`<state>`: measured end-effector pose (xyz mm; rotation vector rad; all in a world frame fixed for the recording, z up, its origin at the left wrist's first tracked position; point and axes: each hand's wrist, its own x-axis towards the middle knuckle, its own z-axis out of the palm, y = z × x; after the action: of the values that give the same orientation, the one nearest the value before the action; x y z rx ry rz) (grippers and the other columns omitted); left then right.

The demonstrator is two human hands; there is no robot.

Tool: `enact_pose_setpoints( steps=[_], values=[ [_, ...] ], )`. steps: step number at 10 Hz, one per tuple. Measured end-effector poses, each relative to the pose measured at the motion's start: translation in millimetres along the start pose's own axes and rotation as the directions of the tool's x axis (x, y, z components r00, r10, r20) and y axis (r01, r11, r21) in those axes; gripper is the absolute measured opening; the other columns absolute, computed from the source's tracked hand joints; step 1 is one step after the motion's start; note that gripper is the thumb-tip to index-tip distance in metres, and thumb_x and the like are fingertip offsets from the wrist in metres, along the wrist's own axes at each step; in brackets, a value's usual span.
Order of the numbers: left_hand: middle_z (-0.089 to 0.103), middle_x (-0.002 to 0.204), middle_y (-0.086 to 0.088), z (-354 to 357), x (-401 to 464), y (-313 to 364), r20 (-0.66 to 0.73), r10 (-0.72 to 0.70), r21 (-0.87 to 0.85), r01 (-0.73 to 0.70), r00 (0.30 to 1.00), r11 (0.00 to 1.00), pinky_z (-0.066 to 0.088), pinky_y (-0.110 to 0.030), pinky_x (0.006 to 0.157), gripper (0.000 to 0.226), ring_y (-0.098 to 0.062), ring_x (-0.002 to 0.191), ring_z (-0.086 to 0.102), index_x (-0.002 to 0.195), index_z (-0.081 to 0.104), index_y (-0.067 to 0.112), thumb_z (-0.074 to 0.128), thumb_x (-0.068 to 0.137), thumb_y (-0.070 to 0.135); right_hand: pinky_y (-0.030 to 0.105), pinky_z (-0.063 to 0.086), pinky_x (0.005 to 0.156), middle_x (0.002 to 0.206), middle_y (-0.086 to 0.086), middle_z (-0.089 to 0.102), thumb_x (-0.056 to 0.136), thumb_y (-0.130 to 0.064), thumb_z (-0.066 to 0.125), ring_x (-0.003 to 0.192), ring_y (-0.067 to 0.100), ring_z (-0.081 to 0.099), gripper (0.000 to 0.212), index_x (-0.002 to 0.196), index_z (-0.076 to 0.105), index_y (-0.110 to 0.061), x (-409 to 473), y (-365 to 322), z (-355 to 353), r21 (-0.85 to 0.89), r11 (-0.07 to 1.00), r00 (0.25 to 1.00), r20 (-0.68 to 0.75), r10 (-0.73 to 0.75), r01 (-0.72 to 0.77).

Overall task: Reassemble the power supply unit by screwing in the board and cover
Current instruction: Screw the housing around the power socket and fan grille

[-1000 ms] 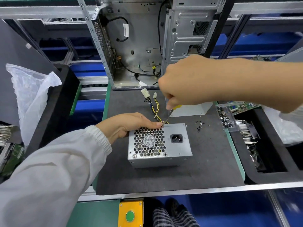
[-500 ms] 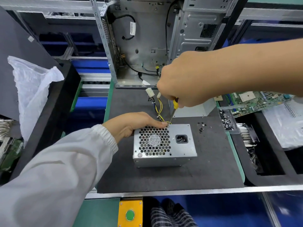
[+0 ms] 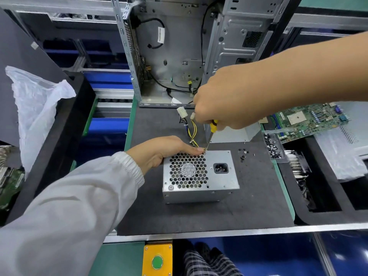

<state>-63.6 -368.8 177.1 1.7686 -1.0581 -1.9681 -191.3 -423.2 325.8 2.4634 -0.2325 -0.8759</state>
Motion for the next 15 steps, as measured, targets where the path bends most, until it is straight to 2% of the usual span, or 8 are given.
enact_pose_setpoints(
  steps=[1, 3, 7, 9, 11, 12, 13, 15],
  values=[
    [0.076, 0.1, -0.011, 0.3, -0.2, -0.3, 0.005, 0.005, -0.021, -0.005, 1.0, 1.0, 0.059, -0.028, 0.074, 0.041, -0.02, 0.081, 0.072, 0.112, 0.071, 0.003, 0.074, 0.084, 0.033, 0.028, 0.033, 0.048, 0.068, 0.004, 0.039, 0.098, -0.03, 0.04, 0.055, 0.02, 0.041, 0.032, 0.071, 0.04, -0.013, -0.9, 1.0, 3.7, -0.005, 1.0, 0.999, 0.042, 0.01, -0.01],
    [0.075, 0.1, -0.01, 0.7, 0.5, -1.6, -0.019, 0.024, 0.008, -0.024, 1.0, 1.0, 0.055, -0.035, 0.09, 0.042, -0.021, 0.087, 0.071, 0.107, 0.073, 0.004, 0.076, 0.08, 0.036, 0.026, 0.029, 0.046, 0.077, 0.003, 0.054, 0.089, -0.053, 0.053, 0.057, 0.013, 0.043, 0.041, 0.091, 0.049, -0.013, -0.5, 2.5, -3.5, 0.203, 0.978, 0.95, 0.311, -0.01, -0.056],
    [0.076, 0.089, -0.008, -1.6, 3.7, -5.1, 0.068, 0.017, -0.109, -0.01, 0.998, 0.994, 0.059, -0.029, 0.072, 0.03, -0.017, 0.074, 0.072, 0.096, 0.074, 0.007, 0.076, 0.079, 0.031, 0.025, 0.024, 0.043, 0.06, -0.001, 0.029, 0.096, -0.039, 0.046, 0.048, 0.018, 0.03, 0.049, 0.061, 0.018, -0.018, -7.3, -1.7, 2.4, -0.038, 0.999, 0.999, 0.027, -0.02, 0.021],
    [0.076, 0.088, -0.01, -2.7, 4.5, -5.6, 0.101, 0.001, -0.16, 0.015, 0.995, 0.987, 0.061, -0.028, 0.067, 0.028, -0.018, 0.071, 0.073, 0.099, 0.073, 0.003, 0.073, 0.082, 0.026, 0.026, 0.023, 0.04, 0.064, -0.001, 0.041, 0.085, -0.041, 0.062, 0.051, 0.013, 0.038, 0.04, 0.11, 0.051, -0.012, 1.5, 0.2, 10.8, 0.032, 0.997, 0.982, 0.175, -0.077, 0.073],
    [0.075, 0.097, -0.011, -2.5, 2.8, -5.9, 0.164, -0.046, -0.24, 0.085, 0.985, 0.967, 0.061, -0.033, 0.076, 0.039, -0.021, 0.079, 0.072, 0.104, 0.071, 0.002, 0.075, 0.071, 0.024, 0.024, 0.023, 0.042, 0.077, 0.004, 0.054, 0.08, -0.023, 0.059, 0.047, 0.02, 0.036, 0.009, 0.084, 0.052, -0.018, 5.2, -1.1, 12.2, -0.145, 0.985, 0.996, 0.026, -0.088, 0.091],
    [0.075, 0.095, -0.011, -3.5, 3.6, -5.9, 0.181, -0.072, -0.25, 0.116, 0.981, 0.961, 0.061, -0.034, 0.076, 0.026, -0.021, 0.078, 0.072, 0.102, 0.07, 0.003, 0.07, 0.084, 0.022, 0.023, 0.017, 0.042, 0.065, 0.002, 0.048, 0.074, -0.018, 0.061, 0.043, 0.019, 0.027, 0.032, 0.059, 0.032, -0.017, 3.0, -0.9, 8.0, -0.146, 0.988, 0.998, -0.029, -0.062, 0.057],
    [0.074, 0.095, -0.01, -6.3, 3.4, -0.4, 0.223, -0.058, -0.18, 0.1, 0.973, 0.979, 0.061, -0.029, 0.072, 0.025, -0.018, 0.077, 0.072, 0.104, 0.069, 0.002, 0.065, 0.09, 0.022, 0.022, 0.007, 0.041, 0.05, -0.003, 0.03, 0.067, -0.027, 0.067, 0.039, 0.017, 0.016, 0.048, 0.053, 0.022, -0.019, 1.9, -0.7, 6.2, -0.203, 0.978, 0.999, 0.009, -0.044, 0.045],
    [0.063, 0.109, -0.016, -8.9, -1.2, 23.5, 0.287, 0.009, 0.156, -0.056, 0.958, 0.986, 0.043, -0.035, 0.097, 0.038, -0.024, 0.098, 0.057, 0.109, 0.064, -0.004, 0.063, 0.086, 0.027, 0.025, -0.003, 0.039, 0.043, 0.001, 0.019, 0.055, -0.046, 0.065, 0.037, 0.018, 0.0, 0.012, 0.064, 0.06, -0.038, 18.1, 0.0, 31.6, -0.235, 0.966, 0.976, -0.208, 0.059, -0.108]
  ],
)
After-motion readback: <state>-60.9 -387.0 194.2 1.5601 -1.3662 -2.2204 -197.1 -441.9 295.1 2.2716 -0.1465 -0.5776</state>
